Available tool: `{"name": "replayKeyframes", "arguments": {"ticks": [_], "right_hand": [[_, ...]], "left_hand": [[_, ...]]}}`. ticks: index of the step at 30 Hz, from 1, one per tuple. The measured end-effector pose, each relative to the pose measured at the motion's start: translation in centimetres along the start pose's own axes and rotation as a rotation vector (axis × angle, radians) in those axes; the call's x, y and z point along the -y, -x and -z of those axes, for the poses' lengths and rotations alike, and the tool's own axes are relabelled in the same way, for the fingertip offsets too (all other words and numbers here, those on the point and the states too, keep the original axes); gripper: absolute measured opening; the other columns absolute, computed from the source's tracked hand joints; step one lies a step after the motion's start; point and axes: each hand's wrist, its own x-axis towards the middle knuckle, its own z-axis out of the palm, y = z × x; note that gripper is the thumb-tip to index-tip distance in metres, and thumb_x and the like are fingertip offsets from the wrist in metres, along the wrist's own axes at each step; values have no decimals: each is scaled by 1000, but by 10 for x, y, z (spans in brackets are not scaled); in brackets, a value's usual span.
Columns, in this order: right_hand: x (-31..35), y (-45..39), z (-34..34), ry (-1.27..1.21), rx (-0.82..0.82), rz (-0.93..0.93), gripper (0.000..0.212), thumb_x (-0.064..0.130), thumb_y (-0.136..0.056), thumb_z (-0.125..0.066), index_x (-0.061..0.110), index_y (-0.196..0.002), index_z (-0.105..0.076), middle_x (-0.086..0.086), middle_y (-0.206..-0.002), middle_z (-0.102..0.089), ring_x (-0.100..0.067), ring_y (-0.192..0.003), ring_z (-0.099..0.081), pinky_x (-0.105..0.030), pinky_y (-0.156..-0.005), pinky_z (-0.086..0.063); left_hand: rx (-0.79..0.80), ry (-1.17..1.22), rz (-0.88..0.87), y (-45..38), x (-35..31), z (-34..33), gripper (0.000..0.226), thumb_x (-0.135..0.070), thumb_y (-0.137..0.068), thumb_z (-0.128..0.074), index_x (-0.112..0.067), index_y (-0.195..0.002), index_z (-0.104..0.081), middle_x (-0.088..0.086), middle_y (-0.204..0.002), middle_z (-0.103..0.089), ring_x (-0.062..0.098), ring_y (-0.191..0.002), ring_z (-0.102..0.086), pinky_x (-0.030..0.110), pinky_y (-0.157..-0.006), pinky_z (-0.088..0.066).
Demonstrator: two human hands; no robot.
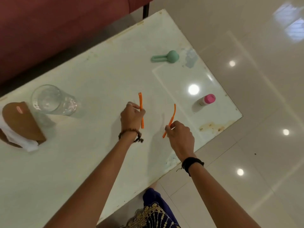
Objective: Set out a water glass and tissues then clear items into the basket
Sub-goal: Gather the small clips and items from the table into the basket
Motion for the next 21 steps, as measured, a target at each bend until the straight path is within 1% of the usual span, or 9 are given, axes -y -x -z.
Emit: {"name": "replayKeyframes", "arguments": {"ticks": [2, 4, 6, 7, 9, 11, 16, 19, 21], "right_hand": [[10, 18, -4, -11, 24, 56, 23, 33, -93, -49, 13, -88, -60, 2, -75, -67, -16, -62, -61, -28, -54, -46], [23, 39, -12, 1, 43, 116, 22, 33, -93, -51, 16, -85, -61, 7, -69, -64, -7, -53, -53, -20, -47, -36], [38, 63, -23, 9, 61, 169, 22, 34, -92, -54, 17, -80, -63, 7, -68, -63, -5, -46, -46, -18, -45, -29], [47, 77, -32, 9, 75, 201, 21, 34, -91, -55, 18, -81, -65, 8, -71, -64, -5, -45, -44, -18, -45, -29], [68, 108, -51, 2, 110, 265, 19, 35, -90, -57, 21, -86, -68, 11, -78, -65, -3, -49, -48, -17, -48, -31], [90, 140, -73, -10, 155, 319, 18, 37, -90, -58, 23, -90, -69, 14, -83, -66, -3, -60, -57, -19, -54, -39], [150, 236, -144, -56, 232, 441, 13, 36, -87, -62, 27, -89, -70, 19, -79, -66, 0, -64, -60, -18, -58, -43], [188, 303, -197, -67, 316, 489, 11, 36, -85, -64, 27, -90, -67, 15, -80, -69, -4, -64, -62, -24, -63, -51], [210, 344, -231, -60, 372, 529, 6, 36, -84, -65, 31, -87, -63, 16, -76, -68, -4, -63, -63, -26, -63, -52]], "left_hand": [[16, 91, 13, 25, 16, 22, 11, -15, -78, -64, -16, -81, -53, -8, -62, -55, 20, -67, -60, 23, -65, -51], [16, 228, 58, 47, 34, 49, 11, -15, -79, -66, -20, -78, -56, -7, -70, -59, 19, -73, -64, 28, -71, -53], [5, 361, 99, 68, 50, 77, 12, -15, -79, -66, -24, -77, -58, -7, -77, -64, 18, -77, -69, 34, -76, -56], [-13, 422, 114, 78, 60, 93, 13, -15, -80, -66, -25, -77, -59, -8, -78, -66, 16, -75, -70, 33, -75, -57], [-69, 516, 132, 96, 79, 130, 12, -14, -80, -67, -24, -77, -61, -11, -76, -68, 13, -72, -71, 31, -74, -57], [-133, 594, 149, 112, 99, 169, 13, -13, -80, -67, -25, -76, -63, -12, -70, -69, 16, -75, -71, 32, -75, -57], [-235, 662, 124, 155, 161, 277, 16, -12, -80, -67, -28, -76, -64, -16, -68, -70, 17, -77, -70, 30, -74, -56], [-324, 668, 127, 185, 213, 350, 17, -15, -81, -66, -30, -76, -64, -20, -69, -70, 11, -72, -70, 21, -69, -57], [-405, 715, 172, 203, 249, 396, 16, -15, -81, -66, -30, -77, -65, -16, -70, -70, 9, -72, -69, 14, -62, -56]]}}
